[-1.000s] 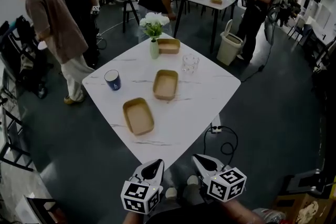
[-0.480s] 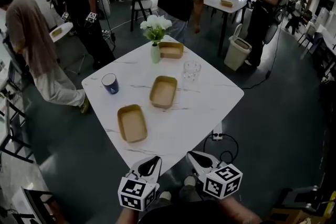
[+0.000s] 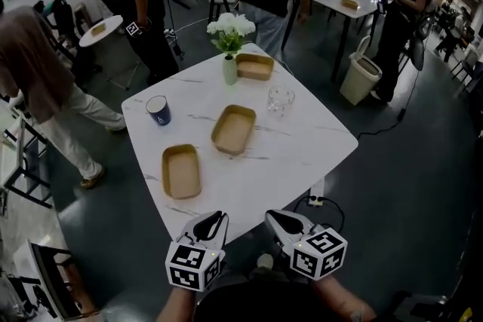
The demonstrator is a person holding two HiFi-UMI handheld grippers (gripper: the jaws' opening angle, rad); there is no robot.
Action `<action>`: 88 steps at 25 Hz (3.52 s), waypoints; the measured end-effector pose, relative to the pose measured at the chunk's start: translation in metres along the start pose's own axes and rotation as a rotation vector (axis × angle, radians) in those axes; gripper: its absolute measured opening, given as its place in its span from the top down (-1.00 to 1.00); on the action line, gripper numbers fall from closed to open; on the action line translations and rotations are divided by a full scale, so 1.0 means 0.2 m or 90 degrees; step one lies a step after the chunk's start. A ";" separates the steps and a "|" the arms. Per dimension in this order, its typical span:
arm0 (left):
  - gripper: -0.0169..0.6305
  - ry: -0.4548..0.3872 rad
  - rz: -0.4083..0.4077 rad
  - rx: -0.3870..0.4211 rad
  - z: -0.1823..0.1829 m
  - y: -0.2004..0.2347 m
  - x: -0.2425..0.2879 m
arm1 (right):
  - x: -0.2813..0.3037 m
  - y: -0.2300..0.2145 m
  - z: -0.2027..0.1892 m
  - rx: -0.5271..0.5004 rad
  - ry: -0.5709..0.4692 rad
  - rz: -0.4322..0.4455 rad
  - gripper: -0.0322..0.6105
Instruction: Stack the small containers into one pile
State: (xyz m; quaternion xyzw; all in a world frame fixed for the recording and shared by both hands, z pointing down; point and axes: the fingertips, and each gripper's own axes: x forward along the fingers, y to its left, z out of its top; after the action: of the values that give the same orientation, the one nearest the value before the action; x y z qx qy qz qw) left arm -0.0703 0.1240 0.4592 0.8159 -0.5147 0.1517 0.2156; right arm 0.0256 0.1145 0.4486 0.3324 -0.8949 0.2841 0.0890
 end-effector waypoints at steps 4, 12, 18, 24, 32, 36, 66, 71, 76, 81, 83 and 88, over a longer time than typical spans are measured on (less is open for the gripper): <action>0.79 0.009 0.049 -0.009 -0.01 0.02 0.02 | 0.01 -0.04 0.02 -0.024 0.019 0.025 0.91; 0.66 0.074 0.133 0.027 -0.08 0.21 0.00 | 0.18 -0.01 0.01 -0.029 0.062 0.077 0.91; 0.53 0.105 0.132 0.044 -0.08 0.36 0.04 | 0.34 0.05 0.04 -0.048 0.086 0.097 0.91; 0.45 0.129 0.118 0.056 -0.07 0.47 0.11 | 0.49 0.05 0.10 -0.053 0.099 0.096 0.91; 0.43 0.176 0.095 0.119 -0.10 0.55 0.19 | 0.61 0.07 0.10 -0.039 0.104 0.090 0.91; 0.43 0.207 0.090 0.161 -0.10 0.57 0.24 | 0.66 0.05 0.11 -0.032 0.112 0.093 0.91; 0.89 0.250 0.307 0.057 -0.02 0.69 0.44 | 0.86 -0.12 0.31 -0.075 0.227 0.290 0.91; 0.89 0.209 0.340 0.047 0.05 0.69 0.40 | 0.88 -0.12 0.33 -0.084 0.235 0.315 0.91; 0.89 0.165 0.326 0.041 0.18 0.64 0.42 | 0.91 -0.15 0.35 -0.095 0.239 0.319 0.91; 0.89 0.142 0.298 0.074 0.35 0.57 0.51 | 0.92 -0.23 0.39 -0.104 0.234 0.292 0.91; 0.89 0.132 0.277 0.077 0.42 0.54 0.57 | 0.91 -0.29 0.42 -0.109 0.226 0.274 0.91; 0.89 0.122 0.227 0.095 0.54 0.46 0.74 | 0.88 -0.45 0.50 -0.106 0.202 0.226 0.91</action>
State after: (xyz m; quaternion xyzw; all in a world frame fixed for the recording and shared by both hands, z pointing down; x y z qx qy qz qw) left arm -0.0884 -0.0802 0.4538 0.7074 -0.6155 0.3017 0.1723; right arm -0.0470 -0.0934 0.4676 0.1132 -0.9344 0.2694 0.2039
